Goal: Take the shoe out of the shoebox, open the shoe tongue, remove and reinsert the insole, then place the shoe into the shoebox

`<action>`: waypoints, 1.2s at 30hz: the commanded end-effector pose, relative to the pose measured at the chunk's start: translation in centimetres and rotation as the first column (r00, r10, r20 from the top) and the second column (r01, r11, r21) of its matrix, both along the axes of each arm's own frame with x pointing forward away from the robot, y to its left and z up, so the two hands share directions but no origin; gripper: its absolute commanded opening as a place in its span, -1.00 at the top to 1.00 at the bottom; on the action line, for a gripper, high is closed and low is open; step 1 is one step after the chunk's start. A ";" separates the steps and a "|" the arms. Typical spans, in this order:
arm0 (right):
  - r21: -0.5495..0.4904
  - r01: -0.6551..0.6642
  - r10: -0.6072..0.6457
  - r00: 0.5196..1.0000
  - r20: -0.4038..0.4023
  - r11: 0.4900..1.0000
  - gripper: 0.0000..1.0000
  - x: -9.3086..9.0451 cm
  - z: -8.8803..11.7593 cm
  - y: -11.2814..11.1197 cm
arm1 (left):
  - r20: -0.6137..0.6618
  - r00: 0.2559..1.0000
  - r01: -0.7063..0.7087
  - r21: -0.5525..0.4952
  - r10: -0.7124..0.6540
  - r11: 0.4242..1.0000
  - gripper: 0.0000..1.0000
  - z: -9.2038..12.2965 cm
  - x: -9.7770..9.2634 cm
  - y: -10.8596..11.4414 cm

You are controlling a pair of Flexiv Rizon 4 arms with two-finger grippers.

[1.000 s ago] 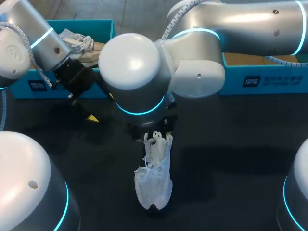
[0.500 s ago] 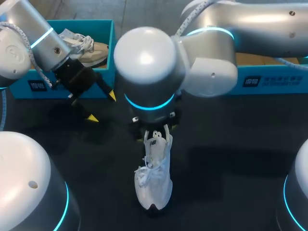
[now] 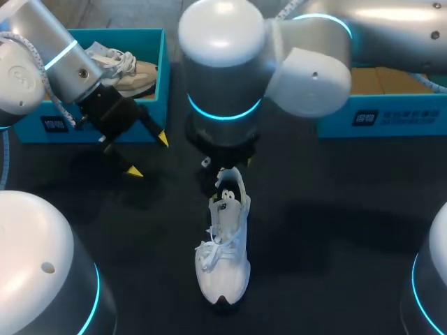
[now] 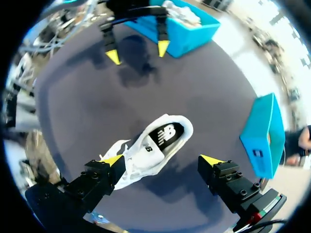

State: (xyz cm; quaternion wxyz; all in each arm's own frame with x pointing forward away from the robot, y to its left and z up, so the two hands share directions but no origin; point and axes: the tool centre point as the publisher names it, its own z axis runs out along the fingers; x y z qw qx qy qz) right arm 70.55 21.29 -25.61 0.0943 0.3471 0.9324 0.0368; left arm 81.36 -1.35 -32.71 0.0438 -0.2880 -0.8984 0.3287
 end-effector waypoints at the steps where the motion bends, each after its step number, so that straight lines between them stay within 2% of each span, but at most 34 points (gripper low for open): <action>1: 0.102 -0.059 0.063 0.997 -0.036 0.993 -1.00 -0.1 -0.2 -1.6 | 0.001 1.000 0.000 0.002 0.000 1.000 -1.00 0.0 -0.1 0.0; 9: 0.102 -0.059 0.063 0.997 -0.036 0.993 -1.00 -0.1 -0.2 -1.6 | 0.001 1.000 0.000 0.002 0.000 1.000 -1.00 0.0 -0.1 0.0; 13: -0.024 -0.210 0.210 0.978 -0.003 0.977 -1.00 1.0 0.3 -0.3 | 0.001 1.000 0.000 0.002 0.000 1.000 -1.00 0.0 -0.1 0.0; 19: -0.128 -0.426 0.427 0.904 -0.021 0.896 -1.00 2.0 0.3 1.2 | 0.001 1.000 0.000 0.002 0.000 1.000 -1.00 0.0 -0.1 0.0; 25: -0.156 -0.505 0.503 0.863 -0.055 0.849 -1.00 2.6 -0.1 1.4 | 0.001 1.000 0.000 0.002 0.000 1.000 -1.00 0.0 -0.1 0.0; 36: -0.178 -0.539 0.535 0.842 -0.074 0.823 -1.00 2.5 -0.8 0.6 | 0.001 1.000 0.000 0.002 0.000 1.000 -1.00 0.0 -0.1 0.0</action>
